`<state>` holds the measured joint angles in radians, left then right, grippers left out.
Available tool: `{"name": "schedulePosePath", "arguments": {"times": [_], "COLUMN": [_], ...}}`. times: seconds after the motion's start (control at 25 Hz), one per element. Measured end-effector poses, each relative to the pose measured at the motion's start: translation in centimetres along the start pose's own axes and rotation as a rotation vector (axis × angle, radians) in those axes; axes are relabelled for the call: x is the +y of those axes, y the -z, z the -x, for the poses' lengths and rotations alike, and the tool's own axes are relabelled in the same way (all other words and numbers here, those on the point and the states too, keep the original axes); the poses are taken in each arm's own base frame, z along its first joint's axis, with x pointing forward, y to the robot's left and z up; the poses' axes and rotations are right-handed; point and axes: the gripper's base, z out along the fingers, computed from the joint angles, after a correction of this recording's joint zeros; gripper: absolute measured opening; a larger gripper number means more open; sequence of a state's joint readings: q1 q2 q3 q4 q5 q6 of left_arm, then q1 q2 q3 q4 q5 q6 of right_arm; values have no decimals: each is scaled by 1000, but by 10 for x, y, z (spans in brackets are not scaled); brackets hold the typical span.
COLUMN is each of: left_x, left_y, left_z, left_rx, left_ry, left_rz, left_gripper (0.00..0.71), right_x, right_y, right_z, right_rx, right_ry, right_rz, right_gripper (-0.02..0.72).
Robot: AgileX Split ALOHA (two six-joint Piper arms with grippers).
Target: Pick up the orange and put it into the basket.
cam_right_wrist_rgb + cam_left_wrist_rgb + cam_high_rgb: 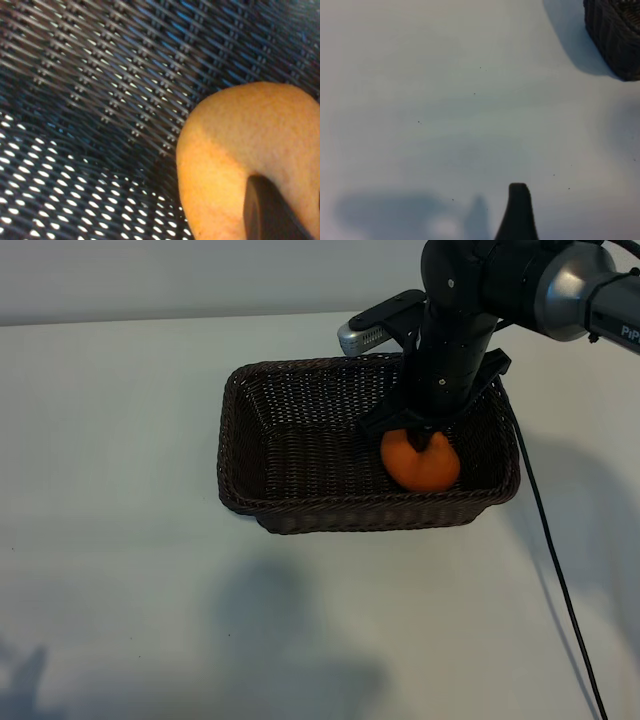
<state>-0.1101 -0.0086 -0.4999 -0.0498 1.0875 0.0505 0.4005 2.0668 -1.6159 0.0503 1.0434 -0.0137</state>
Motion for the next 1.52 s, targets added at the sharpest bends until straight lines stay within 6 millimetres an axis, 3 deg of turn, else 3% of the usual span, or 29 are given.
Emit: {"name": "schedulePosePath", "arguments": {"times": [0.16, 0.32, 0.64, 0.76, 1.0, 1.28, 1.52], "left_x": [0, 0, 0, 0, 0, 0, 0], "left_y": [0, 0, 0, 0, 0, 0, 0], "left_z": [0, 0, 0, 0, 0, 0, 0], "left_rx": [0, 0, 0, 0, 0, 0, 0], "left_ry": [0, 0, 0, 0, -1, -2, -2], "left_rz": [0, 0, 0, 0, 0, 1, 1], "left_gripper": [591, 590, 590, 590, 590, 590, 590], "right_x": [0, 0, 1, 1, 2, -3, -36], "right_y": [0, 0, 0, 4, 18, 68, 101], "right_z": [0, 0, 0, 1, -1, 5, 10], "right_rx": [2, 1, 3, -3, -22, -109, -146], "right_ry": [-3, 4, 4, 4, -5, 9, -35], "right_rz": [4, 4, 6, 9, 12, -66, -242], "right_gripper": [78, 135, 443, 490, 507, 510, 510]}}
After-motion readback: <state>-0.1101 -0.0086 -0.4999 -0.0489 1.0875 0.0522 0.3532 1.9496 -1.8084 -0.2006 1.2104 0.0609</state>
